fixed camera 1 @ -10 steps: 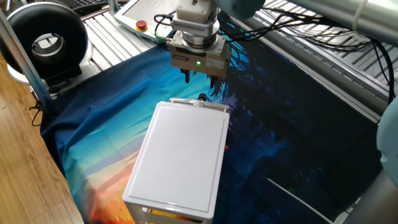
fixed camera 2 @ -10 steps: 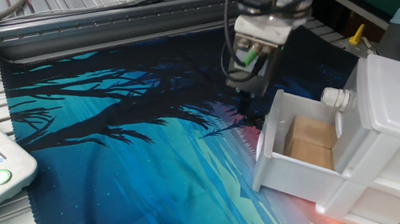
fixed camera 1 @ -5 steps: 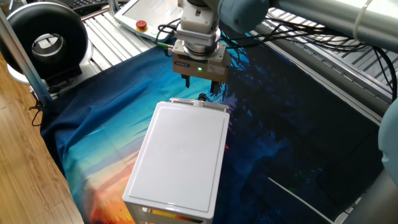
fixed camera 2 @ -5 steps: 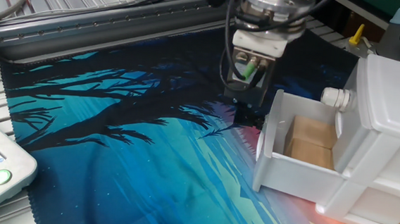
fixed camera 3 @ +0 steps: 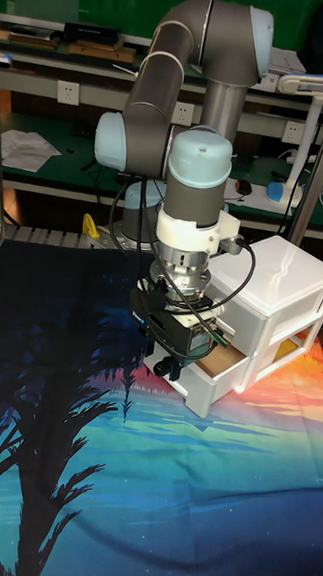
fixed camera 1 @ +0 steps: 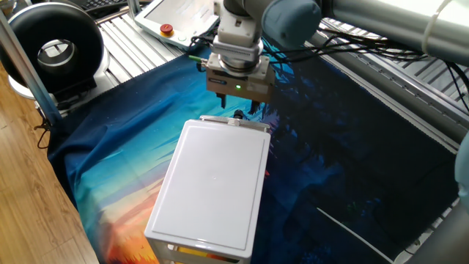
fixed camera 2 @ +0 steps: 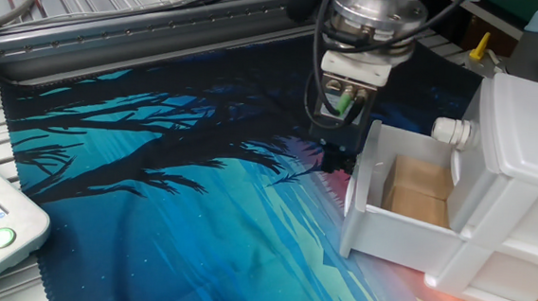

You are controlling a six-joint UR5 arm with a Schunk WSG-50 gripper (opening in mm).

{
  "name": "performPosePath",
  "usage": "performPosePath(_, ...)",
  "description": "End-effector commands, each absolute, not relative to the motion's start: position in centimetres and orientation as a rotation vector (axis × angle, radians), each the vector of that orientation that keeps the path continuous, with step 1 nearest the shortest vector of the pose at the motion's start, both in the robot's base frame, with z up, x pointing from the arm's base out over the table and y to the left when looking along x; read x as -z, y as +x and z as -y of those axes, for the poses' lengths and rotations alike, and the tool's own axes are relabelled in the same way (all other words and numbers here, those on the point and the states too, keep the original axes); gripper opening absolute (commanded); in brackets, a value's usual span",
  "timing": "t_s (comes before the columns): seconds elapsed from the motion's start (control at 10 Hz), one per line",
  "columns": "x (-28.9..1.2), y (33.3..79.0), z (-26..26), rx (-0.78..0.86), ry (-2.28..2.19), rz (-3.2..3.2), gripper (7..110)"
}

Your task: Grasp the handle and close the drawer

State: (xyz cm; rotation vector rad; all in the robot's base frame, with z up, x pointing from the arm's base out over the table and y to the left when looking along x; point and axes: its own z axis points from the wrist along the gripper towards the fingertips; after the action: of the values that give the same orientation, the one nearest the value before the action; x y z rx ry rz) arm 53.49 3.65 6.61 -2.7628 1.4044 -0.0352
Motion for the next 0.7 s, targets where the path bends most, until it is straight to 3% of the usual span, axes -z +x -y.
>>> performPosePath(0.0,-5.9,52.7,-3.8,0.032,-2.741,-1.402,66)
performPosePath(0.6,-4.6,52.1,-3.7,0.079,-2.747,-1.439,66)
